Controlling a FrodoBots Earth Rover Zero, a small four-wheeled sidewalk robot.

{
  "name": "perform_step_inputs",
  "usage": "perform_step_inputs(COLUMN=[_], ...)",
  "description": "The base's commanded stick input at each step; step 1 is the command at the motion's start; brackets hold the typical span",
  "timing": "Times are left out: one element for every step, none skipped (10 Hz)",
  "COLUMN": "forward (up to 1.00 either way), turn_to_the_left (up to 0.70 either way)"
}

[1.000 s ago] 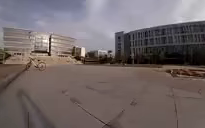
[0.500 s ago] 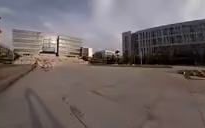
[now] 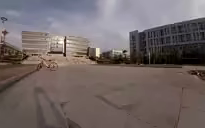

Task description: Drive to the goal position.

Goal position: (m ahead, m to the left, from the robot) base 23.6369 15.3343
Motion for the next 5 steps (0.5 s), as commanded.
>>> perform_step_inputs(forward=[0.7,0.7,0.7,0.7,0.7], turn_to_the_left=[0.14,0.14,0.14,0.14,0.14])
